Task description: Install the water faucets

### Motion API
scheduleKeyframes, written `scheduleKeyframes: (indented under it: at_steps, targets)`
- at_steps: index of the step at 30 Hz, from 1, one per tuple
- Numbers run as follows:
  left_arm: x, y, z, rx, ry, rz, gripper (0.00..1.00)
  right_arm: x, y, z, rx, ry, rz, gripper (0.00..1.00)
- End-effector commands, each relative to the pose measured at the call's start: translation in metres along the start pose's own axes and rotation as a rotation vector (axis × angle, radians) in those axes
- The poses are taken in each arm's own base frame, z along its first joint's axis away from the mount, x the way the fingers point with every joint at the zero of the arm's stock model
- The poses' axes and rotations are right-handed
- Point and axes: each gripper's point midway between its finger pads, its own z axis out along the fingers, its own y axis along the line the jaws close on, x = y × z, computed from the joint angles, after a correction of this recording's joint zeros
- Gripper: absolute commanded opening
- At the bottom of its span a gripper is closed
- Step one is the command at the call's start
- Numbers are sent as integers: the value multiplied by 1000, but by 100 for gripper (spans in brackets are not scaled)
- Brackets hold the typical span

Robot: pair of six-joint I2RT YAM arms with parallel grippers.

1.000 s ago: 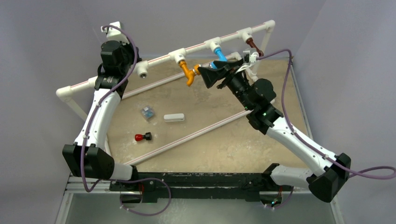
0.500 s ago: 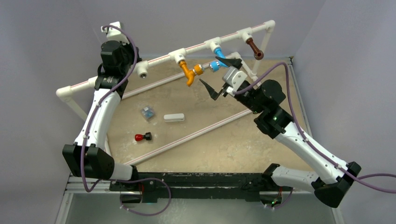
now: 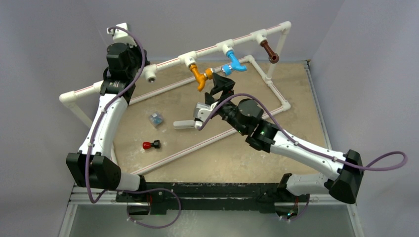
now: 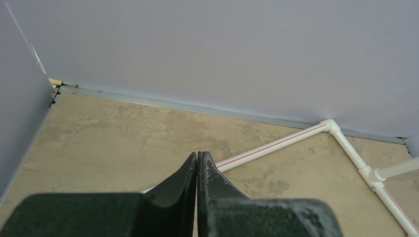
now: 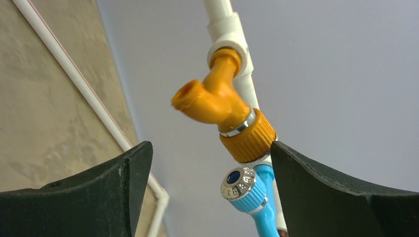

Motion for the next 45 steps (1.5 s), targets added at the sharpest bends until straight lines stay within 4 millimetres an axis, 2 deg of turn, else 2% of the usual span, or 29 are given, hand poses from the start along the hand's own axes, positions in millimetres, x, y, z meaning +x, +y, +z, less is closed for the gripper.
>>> scheduleKeyframes:
  at_steps: [1,8,14,18,20,26,31,35,40,45]
  targets:
    - [83,17,0,-49,266,13,0,-3,-51,-8,204,68,-194,90]
    - [84,18,0,-52,270,13,0,-26,-60,0,323,47,-339,90]
    - [84,19,0,-54,271,14,0,-29,-53,21,297,66,-330,85]
    - [84,19,0,-53,270,14,0,-28,-48,32,278,79,-299,71]
    - [84,18,0,-50,270,12,0,-23,-44,35,269,100,-282,60]
    - [82,18,0,-46,266,11,0,-9,-38,35,278,154,-220,37]
    - [83,18,0,-47,269,9,0,6,-41,32,309,205,-115,18]
    - [82,18,0,-45,268,7,0,6,-37,34,301,183,6,0]
    - [82,18,-1,-45,269,7,0,-3,-29,44,306,117,270,0]
    - [83,18,0,-45,268,7,0,-37,-14,56,204,-55,646,0]
